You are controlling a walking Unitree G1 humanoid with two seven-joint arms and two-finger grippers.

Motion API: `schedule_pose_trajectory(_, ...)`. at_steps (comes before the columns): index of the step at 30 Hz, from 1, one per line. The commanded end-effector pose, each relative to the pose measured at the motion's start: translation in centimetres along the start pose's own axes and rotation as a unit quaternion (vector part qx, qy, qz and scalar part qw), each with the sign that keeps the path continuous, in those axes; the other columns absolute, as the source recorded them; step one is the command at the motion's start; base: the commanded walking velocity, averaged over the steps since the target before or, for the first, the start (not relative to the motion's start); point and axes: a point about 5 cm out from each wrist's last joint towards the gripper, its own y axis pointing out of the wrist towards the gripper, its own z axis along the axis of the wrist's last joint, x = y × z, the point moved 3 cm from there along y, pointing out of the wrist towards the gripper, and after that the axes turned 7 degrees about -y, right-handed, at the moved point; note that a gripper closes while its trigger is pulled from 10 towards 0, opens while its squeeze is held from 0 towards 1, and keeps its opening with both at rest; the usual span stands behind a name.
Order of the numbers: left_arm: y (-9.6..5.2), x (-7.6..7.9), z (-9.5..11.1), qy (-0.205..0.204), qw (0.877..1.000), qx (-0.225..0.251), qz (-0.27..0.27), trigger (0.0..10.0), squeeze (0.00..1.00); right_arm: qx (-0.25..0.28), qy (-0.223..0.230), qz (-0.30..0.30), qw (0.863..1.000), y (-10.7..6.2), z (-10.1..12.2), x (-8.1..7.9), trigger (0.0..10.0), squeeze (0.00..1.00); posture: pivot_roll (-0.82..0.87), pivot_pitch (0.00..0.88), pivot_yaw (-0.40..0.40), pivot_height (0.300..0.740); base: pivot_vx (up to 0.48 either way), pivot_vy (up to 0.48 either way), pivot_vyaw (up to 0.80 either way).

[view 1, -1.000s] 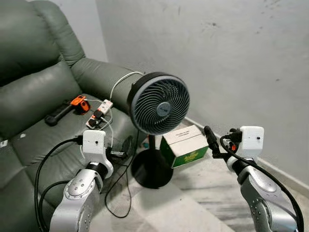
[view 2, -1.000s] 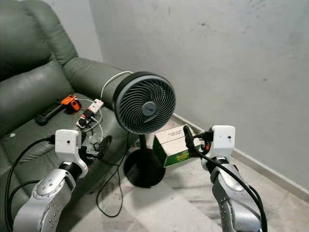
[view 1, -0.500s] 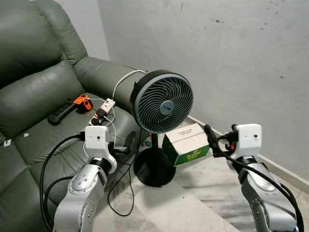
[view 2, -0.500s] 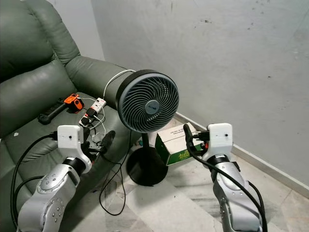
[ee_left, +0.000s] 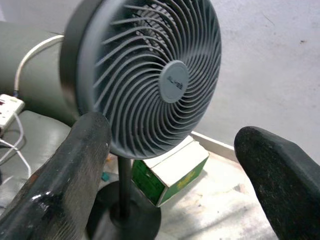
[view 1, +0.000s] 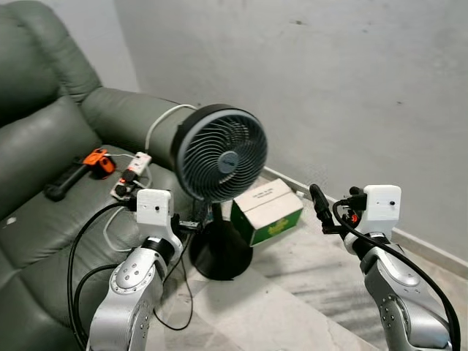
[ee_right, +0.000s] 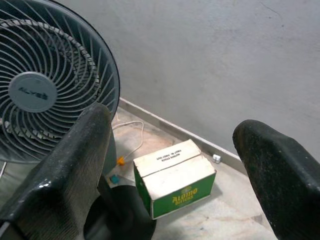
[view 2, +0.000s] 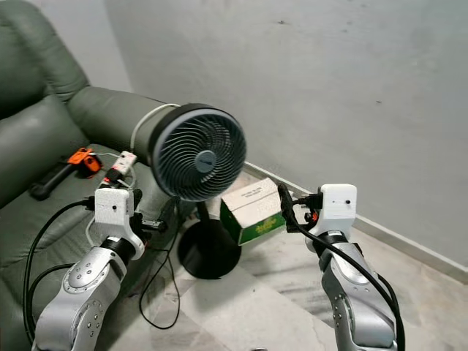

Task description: Hang keys on a hook

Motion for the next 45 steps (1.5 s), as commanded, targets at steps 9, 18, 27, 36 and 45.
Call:
schedule_pose_trajectory(9, -0.19, 0.17, -0.47, 0.000, 1.000, -0.011, -0.011, 10.0, 0.00, -0.014, 0.004, 0.008, 1.000, -0.18, -0.44, -0.27, 10.0, 0.00, -0.05, 0.096, 0.040, 0.740, 0.000, 0.000, -0.79)
schedule_pose_trajectory(18, -0.26, 0.25, -0.58, -0.005, 1.000, -0.015, -0.017, 10.0, 0.00, -0.013, 0.002, 0.011, 1.000, -0.16, -0.40, -0.30, 10.0, 0.00, -0.05, 0.097, 0.036, 0.740, 0.000, 0.000, -0.49)
schedule_pose_trajectory(27, -0.32, 0.18, -0.63, -0.005, 1.000, -0.017, -0.017, 10.0, 0.00, -0.015, -0.001, 0.013, 1.000, -0.19, -0.51, -0.40, 10.0, 0.00, -0.05, 0.096, 0.036, 0.740, 0.000, -0.234, 0.00)
schedule_pose_trajectory(36, -0.37, 0.10, -0.69, -0.003, 1.000, -0.018, -0.016, 10.0, 0.00, -0.016, -0.002, 0.012, 1.000, -0.21, -0.55, -0.38, 10.0, 0.00, -0.05, 0.096, 0.035, 0.740, 0.000, -0.278, 0.00)
schedule_pose_trajectory(45, -0.42, 0.14, -0.80, -0.003, 1.000, -0.021, -0.017, 10.0, 0.00, -0.018, -0.002, 0.012, 1.000, -0.31, -0.71, -0.39, 10.0, 0.00, -0.05, 0.096, 0.035, 0.740, 0.000, -0.312, 0.00)
